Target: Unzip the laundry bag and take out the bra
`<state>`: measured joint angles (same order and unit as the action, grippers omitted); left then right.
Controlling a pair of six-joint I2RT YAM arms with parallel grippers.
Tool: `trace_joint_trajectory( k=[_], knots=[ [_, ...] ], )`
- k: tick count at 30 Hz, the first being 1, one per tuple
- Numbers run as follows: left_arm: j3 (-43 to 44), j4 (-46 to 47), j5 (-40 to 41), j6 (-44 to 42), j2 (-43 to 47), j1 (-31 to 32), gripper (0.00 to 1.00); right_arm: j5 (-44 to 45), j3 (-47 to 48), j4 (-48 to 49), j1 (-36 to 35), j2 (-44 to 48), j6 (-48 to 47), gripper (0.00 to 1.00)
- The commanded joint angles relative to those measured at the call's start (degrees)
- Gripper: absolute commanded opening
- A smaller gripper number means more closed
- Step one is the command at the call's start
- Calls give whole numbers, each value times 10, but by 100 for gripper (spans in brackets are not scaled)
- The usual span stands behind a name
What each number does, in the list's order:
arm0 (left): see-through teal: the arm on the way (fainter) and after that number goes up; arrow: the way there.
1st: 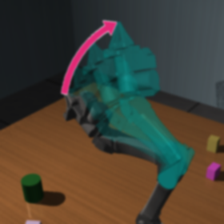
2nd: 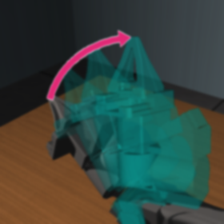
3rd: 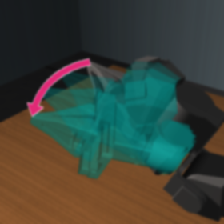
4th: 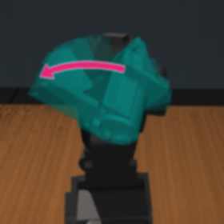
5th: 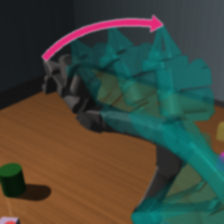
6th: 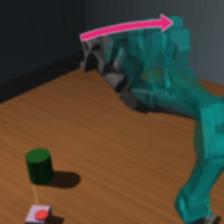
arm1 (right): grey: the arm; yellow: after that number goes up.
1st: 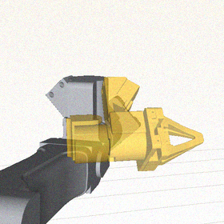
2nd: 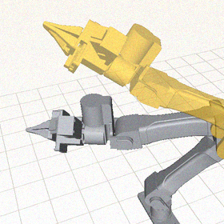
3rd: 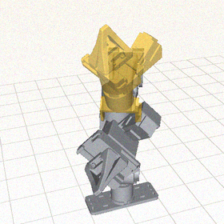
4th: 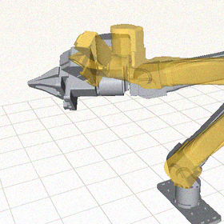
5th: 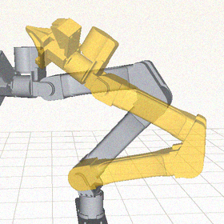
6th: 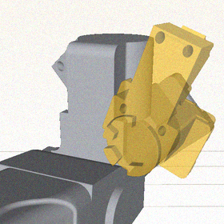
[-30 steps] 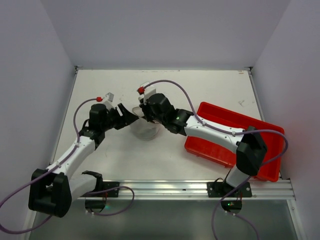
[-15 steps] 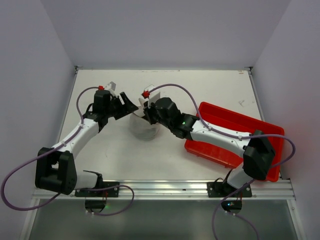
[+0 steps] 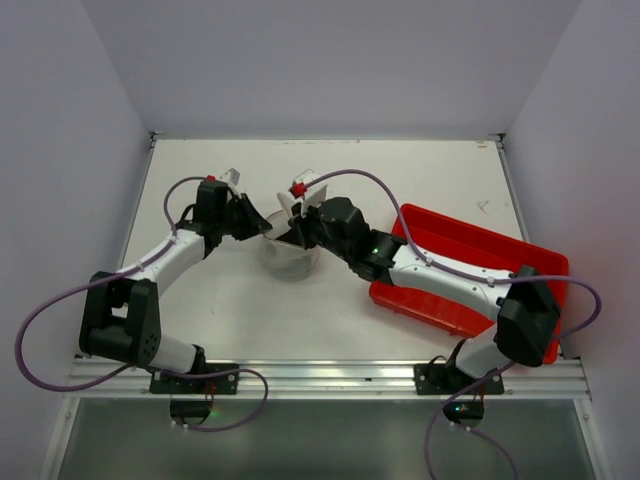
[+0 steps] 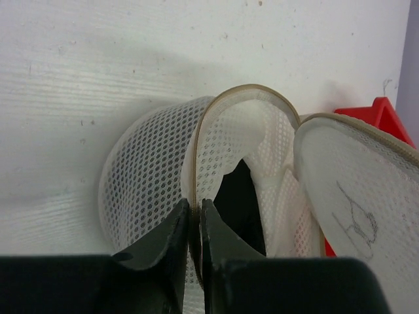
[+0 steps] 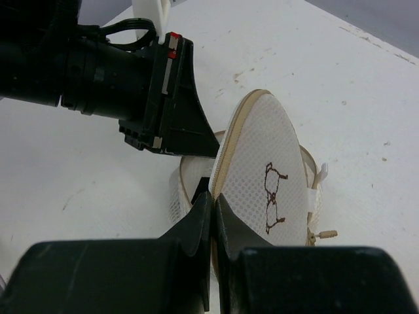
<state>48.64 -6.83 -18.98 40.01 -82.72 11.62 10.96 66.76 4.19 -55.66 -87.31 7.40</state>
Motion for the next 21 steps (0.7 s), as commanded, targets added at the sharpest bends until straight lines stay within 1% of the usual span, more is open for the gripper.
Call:
trace_joint_trajectory(
  k=[1,2,3,4,6,8,10,11,14,17,20,21],
  knots=[
    [5,34,-18,-4,20,-5,14,31,-7,39,0,35,-8,0],
    [4,37,-18,-5,29,-5,3,41,-9,42,2,40,-5,0],
    [4,40,-20,-7,36,-5,0,52,-15,44,3,44,1,0],
    [4,42,-21,-8,41,-5,0,84,-19,46,9,53,20,0],
    [-3,44,-12,-12,65,-5,0,114,-30,42,20,63,45,0],
    [-24,48,-1,-12,92,-5,0,150,-46,33,43,81,96,0],
    [-43,58,4,-11,110,-5,0,162,-84,41,70,94,146,0],
    [-61,80,4,-8,127,-5,0,170,-111,47,78,107,159,0],
    [-88,114,-11,-1,149,-5,0,179,-148,72,100,122,184,1],
    [-100,132,-19,-4,159,1,0,192,-152,58,114,116,200,9],
    [-110,139,-25,-7,157,6,0,196,-150,36,125,103,213,26],
    [-114,140,-26,-7,156,7,0,187,-146,26,124,102,213,38]
  ],
)
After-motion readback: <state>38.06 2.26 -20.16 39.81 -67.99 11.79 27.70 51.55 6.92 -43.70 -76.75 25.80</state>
